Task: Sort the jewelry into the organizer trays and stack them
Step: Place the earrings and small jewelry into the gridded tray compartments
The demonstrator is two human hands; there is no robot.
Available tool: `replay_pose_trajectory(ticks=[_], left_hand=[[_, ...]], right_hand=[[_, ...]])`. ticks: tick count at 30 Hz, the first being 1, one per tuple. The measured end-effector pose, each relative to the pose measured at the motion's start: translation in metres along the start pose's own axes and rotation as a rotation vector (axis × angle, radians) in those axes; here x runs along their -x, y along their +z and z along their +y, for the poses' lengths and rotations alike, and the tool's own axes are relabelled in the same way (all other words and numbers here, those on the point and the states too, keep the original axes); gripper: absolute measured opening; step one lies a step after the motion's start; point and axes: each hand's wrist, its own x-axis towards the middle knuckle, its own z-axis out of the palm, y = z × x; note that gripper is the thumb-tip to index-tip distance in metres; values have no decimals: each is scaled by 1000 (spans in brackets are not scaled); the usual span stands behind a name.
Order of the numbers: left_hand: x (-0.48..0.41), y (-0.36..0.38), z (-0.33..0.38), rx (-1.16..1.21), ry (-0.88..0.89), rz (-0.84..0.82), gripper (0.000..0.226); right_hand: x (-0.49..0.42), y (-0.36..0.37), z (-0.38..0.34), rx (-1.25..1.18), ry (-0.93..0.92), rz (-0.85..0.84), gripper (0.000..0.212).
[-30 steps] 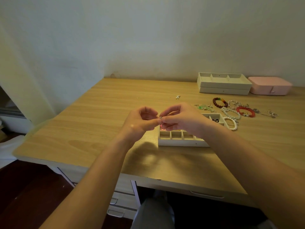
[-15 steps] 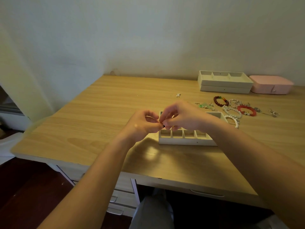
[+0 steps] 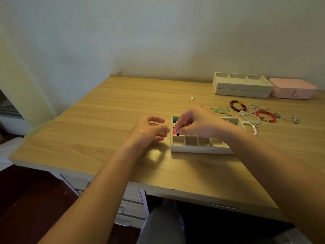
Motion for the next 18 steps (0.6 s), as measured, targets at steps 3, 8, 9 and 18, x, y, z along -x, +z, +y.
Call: replay_pose_trajectory(ticks=[3,8,9,18], left_hand=[[-2,-2,0,-18,-61,34,22],[2,3,0,-49,-111,-44,17],[2,3,-1,-56,-112,-44,16],[2,3,0,-61,-112,-39,3]], right_hand=[[-2,4,3,19,26,-6,8],[-5,12,2,124,37,-3,8],[-5,14,1,141,36,2,8],[-4,26,-8,324,67,50,24]])
